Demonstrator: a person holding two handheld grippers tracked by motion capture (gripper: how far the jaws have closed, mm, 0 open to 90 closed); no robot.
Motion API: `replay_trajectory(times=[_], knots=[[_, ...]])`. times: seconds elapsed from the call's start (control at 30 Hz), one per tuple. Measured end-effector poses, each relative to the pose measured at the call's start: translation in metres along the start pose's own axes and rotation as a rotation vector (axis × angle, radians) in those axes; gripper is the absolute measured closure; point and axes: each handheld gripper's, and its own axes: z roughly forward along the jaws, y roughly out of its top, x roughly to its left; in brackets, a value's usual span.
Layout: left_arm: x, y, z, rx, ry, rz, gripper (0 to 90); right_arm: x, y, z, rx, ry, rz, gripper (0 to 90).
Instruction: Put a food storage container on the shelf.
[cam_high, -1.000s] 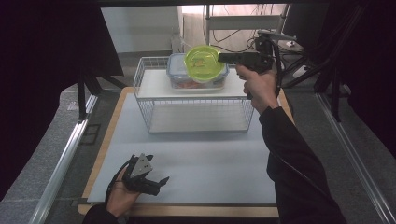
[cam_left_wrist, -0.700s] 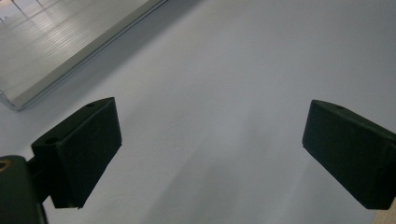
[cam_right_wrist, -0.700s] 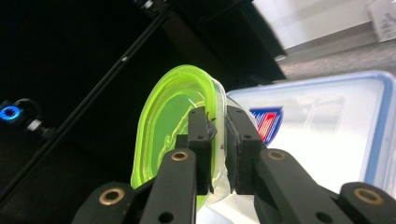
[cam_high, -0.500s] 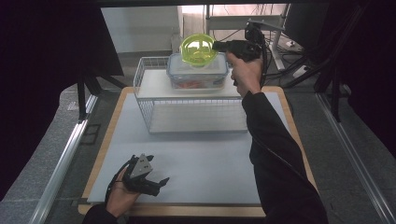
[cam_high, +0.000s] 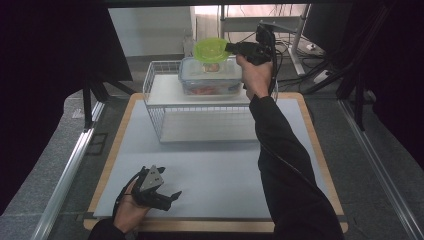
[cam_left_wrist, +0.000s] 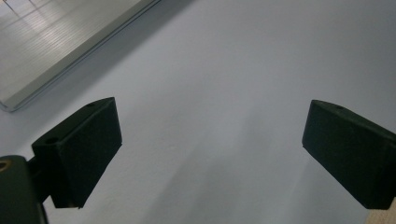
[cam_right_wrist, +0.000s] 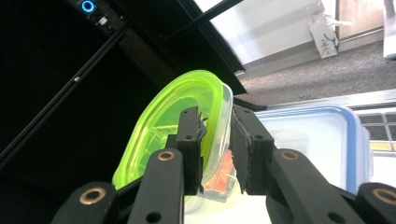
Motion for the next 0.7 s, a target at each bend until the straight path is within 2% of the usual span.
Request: replay_trajectory(times=[0.13, 0.23, 0.33, 0.4, 0.43, 0.47, 0.53, 0.7], knots=[[0.0, 0.0, 0.0, 0.001, -0.001, 0.001, 4.6, -0.002, -0.001, 0.002, -0.005, -0.003, 0.005, 74.2], [0.0, 0.0, 0.0, 0.002, -0.003, 0.002, 4.6, -0.001, -0.001, 0.002, -0.02, -0.012, -0.009, 74.1], [0.0, 0.0, 0.0, 0.001, -0.002, 0.002, 4.6, -0.001, -0.001, 0.001, -0.017, -0.011, -0.017, 70.8], [0.0, 0.0, 0.0, 0.0, 0.0, 0.001, 4.6, -0.001, 0.0, -0.001, -0.012, -0.007, -0.031, 66.6], [0.0, 0.0, 0.0, -0.001, 0.001, 0.001, 4.6, -0.002, 0.0, -0.002, -0.003, -0.003, -0.056, 60.7], [0.0, 0.0, 0.0, -0.001, 0.001, 0.001, 4.6, -0.002, 0.0, -0.002, -0.003, -0.003, -0.056, 60.7], [0.0, 0.0, 0.0, -0.001, 0.002, 0.0, 4.6, -0.002, 0.0, -0.004, 0.008, 0.007, -0.081, 51.7], [0.0, 0.0, 0.001, 0.002, 0.002, 0.003, 4.6, -0.006, -0.003, -0.009, 0.025, 0.063, -0.121, 32.4]])
